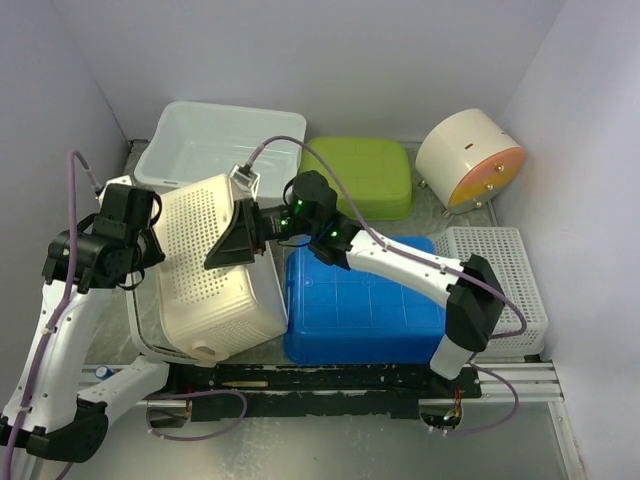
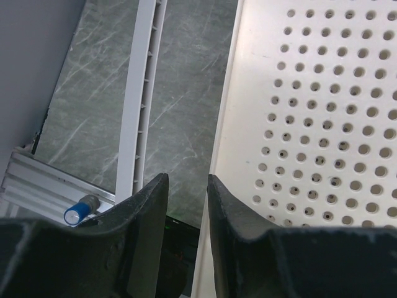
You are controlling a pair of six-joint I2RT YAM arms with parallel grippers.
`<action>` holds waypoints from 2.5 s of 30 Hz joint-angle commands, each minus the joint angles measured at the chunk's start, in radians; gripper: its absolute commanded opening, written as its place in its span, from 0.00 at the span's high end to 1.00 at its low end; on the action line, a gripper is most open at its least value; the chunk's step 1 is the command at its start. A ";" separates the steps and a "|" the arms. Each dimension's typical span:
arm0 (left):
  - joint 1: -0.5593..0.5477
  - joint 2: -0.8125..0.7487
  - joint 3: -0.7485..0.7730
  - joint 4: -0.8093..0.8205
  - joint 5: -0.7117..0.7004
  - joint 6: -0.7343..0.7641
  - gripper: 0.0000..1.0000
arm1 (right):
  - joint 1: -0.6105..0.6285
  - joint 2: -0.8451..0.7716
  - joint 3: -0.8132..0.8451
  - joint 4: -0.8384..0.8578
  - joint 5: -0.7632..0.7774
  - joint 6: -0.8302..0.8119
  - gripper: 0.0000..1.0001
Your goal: Turn the large container upside down
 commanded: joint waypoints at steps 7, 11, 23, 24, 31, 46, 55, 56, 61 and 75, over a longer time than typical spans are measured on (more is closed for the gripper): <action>0.022 -0.002 -0.048 -0.045 -0.046 0.006 0.58 | -0.176 -0.188 -0.127 -0.268 0.216 -0.135 0.00; 0.023 0.003 -0.053 -0.045 -0.049 0.006 0.58 | -0.163 -0.132 -0.125 -0.248 0.172 -0.107 0.00; 0.023 0.055 -0.110 -0.005 -0.060 -0.013 0.59 | -0.047 -0.023 0.023 -0.228 0.064 -0.154 0.00; 0.024 0.064 -0.122 0.007 -0.059 -0.017 0.59 | -0.039 -0.015 0.035 -0.228 0.060 -0.159 0.00; 0.070 0.126 -0.124 0.086 -0.058 0.015 0.60 | 0.004 0.050 0.127 -0.255 0.038 -0.173 0.00; 0.134 0.193 0.056 0.082 -0.089 0.074 0.53 | 0.056 0.212 0.228 -0.200 -0.013 -0.113 0.00; 0.133 0.164 0.300 -0.028 -0.005 0.043 0.26 | 0.078 0.298 0.282 -0.169 -0.043 -0.080 0.00; 0.133 0.162 0.322 -0.036 -0.006 0.036 0.26 | 0.079 0.310 0.294 -0.164 -0.049 -0.073 0.00; 0.133 0.137 0.411 -0.003 -0.012 0.023 0.26 | 0.079 0.337 0.339 -0.098 -0.086 -0.011 0.00; 0.133 0.151 0.160 0.179 0.228 0.049 0.32 | 0.065 0.088 0.325 -0.544 0.167 -0.384 0.00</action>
